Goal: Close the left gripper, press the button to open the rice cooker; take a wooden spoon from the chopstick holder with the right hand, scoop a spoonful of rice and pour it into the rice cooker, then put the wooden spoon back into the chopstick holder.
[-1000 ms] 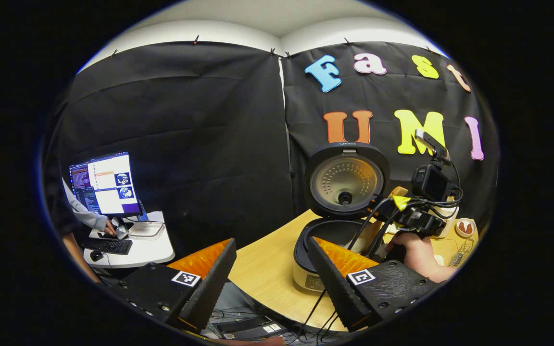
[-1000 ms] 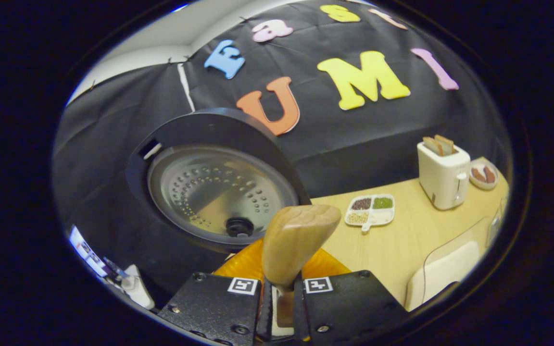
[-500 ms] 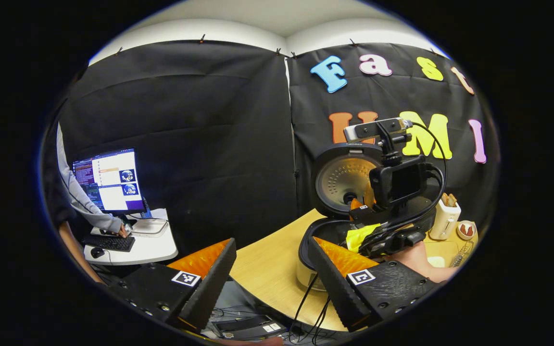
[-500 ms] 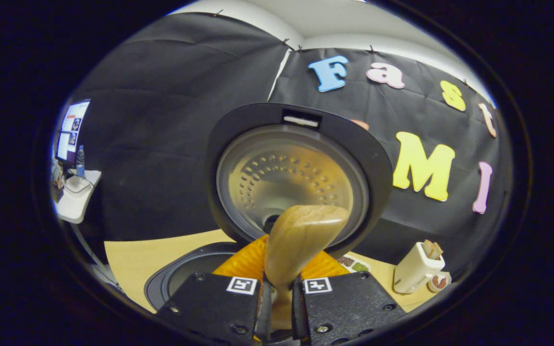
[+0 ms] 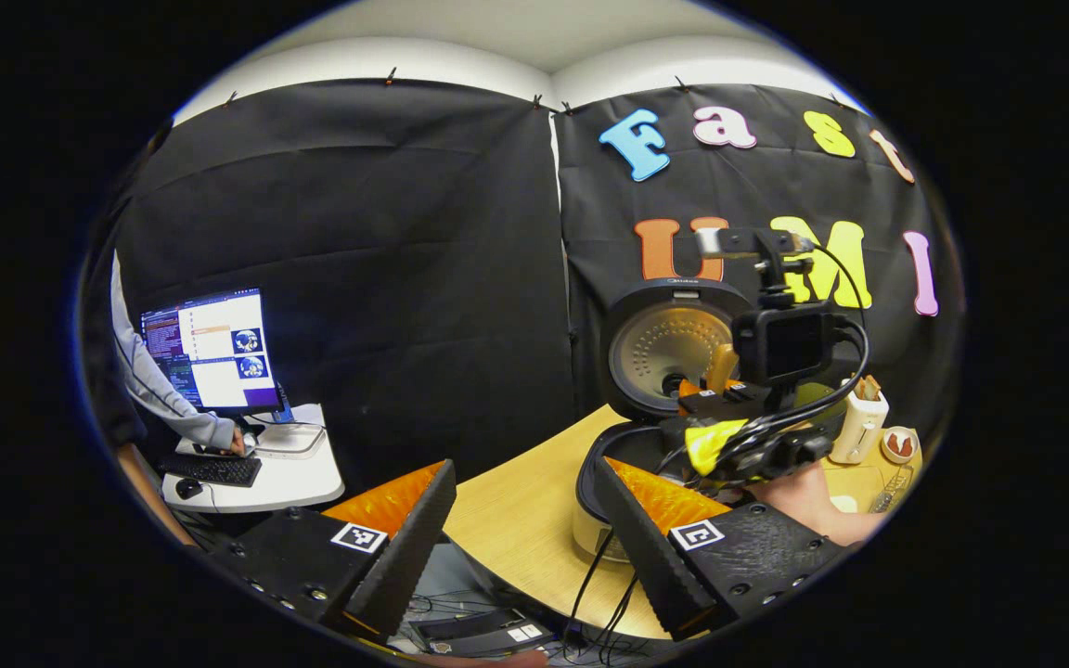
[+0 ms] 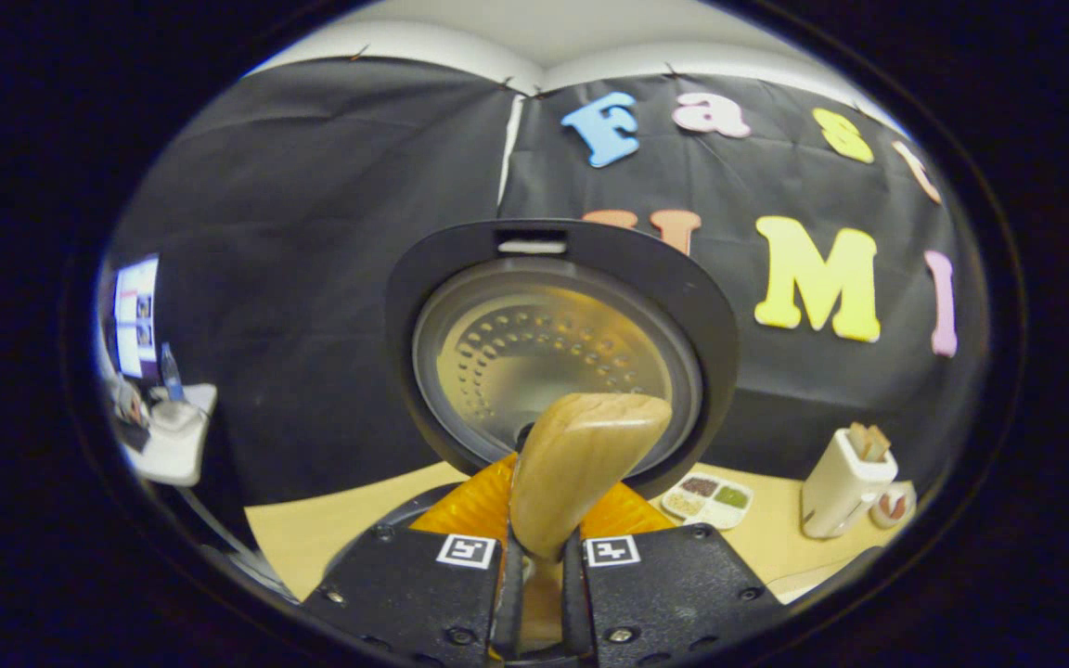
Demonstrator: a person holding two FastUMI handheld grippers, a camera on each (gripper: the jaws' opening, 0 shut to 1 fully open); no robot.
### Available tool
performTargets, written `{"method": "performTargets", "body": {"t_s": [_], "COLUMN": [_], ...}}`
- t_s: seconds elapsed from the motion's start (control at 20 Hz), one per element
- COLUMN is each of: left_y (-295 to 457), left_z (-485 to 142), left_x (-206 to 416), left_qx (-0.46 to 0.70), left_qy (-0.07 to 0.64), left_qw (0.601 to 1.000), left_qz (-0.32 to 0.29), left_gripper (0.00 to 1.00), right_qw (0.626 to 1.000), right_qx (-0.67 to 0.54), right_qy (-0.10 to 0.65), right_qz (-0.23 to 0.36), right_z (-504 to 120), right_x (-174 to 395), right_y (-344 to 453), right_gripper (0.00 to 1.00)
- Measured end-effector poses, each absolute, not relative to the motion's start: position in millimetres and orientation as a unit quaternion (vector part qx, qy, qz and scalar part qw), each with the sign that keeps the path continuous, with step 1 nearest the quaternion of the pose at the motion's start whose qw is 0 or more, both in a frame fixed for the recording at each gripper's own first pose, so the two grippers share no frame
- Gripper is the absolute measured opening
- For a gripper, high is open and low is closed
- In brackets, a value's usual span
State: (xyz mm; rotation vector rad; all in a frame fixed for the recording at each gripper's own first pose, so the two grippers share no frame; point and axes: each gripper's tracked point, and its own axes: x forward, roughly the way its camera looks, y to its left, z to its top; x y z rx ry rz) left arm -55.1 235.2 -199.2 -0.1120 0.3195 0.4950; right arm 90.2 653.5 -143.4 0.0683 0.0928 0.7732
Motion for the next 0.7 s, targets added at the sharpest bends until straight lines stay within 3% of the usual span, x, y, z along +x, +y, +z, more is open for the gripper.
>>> {"method": "performTargets", "body": {"t_s": [0.35,0.55,0.7], "left_y": [231,220,206], "left_z": [-194,-190,-183], "left_x": [-51,-45,-37], "left_qx": [-0.053,-0.045,-0.044], "left_qy": [0.158,0.159,0.156], "left_qw": [0.958,0.961,0.966], "left_qz": [0.235,0.222,0.204], "left_gripper": [0.95,0.96,0.95], "right_qw": [0.851,0.761,0.761], "right_qx": [0.325,0.492,0.517], "right_qy": [0.175,0.24,0.227], "right_qz": [0.374,0.347,0.32], "right_z": [-117,-118,-116], "right_x": [100,120,139], "right_y": [601,562,509], "right_gripper": [0.22,0.22,0.22]}}
